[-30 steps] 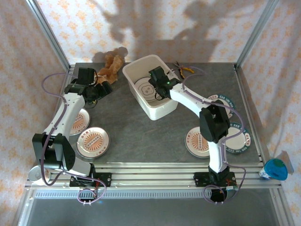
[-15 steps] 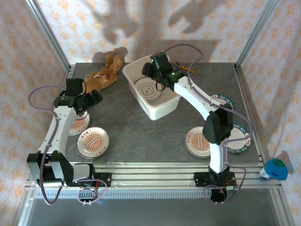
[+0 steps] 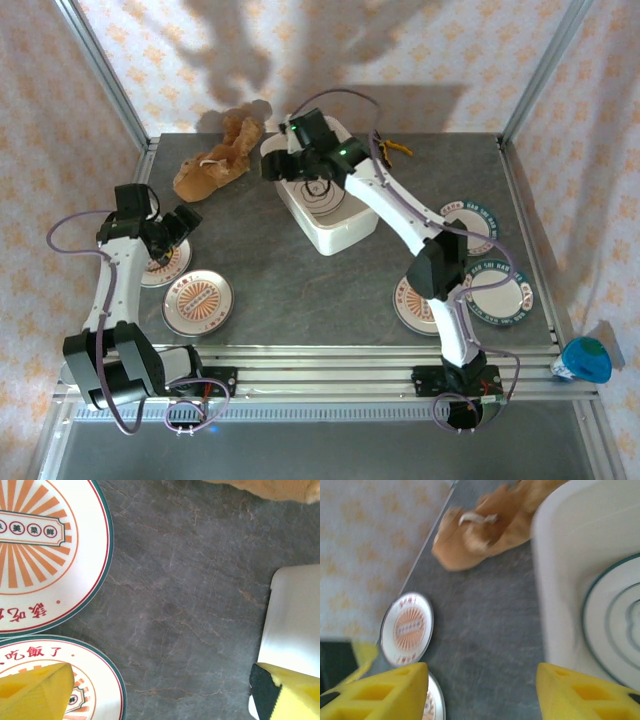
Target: Place the plates into the plastic bin on the countertop
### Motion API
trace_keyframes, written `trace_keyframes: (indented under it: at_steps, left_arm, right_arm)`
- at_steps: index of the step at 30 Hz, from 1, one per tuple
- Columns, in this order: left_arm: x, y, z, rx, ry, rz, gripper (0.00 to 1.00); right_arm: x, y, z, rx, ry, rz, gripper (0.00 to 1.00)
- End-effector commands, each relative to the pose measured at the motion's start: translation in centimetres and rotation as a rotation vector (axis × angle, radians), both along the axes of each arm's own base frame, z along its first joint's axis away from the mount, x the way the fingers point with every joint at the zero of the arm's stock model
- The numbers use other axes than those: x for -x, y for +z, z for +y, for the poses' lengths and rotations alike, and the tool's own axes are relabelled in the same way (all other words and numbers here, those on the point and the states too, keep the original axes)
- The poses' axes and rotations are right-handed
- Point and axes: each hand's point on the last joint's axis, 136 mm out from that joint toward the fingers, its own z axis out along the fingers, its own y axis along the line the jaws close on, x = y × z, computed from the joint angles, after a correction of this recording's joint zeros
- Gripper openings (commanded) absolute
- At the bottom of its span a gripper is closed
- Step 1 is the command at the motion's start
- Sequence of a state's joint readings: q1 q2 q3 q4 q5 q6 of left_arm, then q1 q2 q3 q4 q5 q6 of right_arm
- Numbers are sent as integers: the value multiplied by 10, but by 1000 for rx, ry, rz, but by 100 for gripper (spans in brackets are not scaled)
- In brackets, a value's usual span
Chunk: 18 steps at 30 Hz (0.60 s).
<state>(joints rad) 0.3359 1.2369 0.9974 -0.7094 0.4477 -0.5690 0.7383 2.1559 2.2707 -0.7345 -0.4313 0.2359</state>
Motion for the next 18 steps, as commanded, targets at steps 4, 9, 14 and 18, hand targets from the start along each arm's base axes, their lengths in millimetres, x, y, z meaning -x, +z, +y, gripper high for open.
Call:
trace_keyframes:
  at_steps: [4, 9, 14, 18]
  left_arm:
    - [-20, 15, 10, 32, 22, -61, 93]
    - [-26, 22, 16, 9, 35, -69, 92]
    - [-29, 25, 16, 12, 35, -82, 92]
    - [-29, 30, 17, -5, 35, -95, 91]
  right_arm:
    - [59, -30, 41, 62, 231, 68, 54]
    - [86, -61, 65, 94, 306, 121, 53]
    - [102, -88, 86, 101, 337, 165, 51]
    - [115, -108, 101, 104, 362, 201, 51]
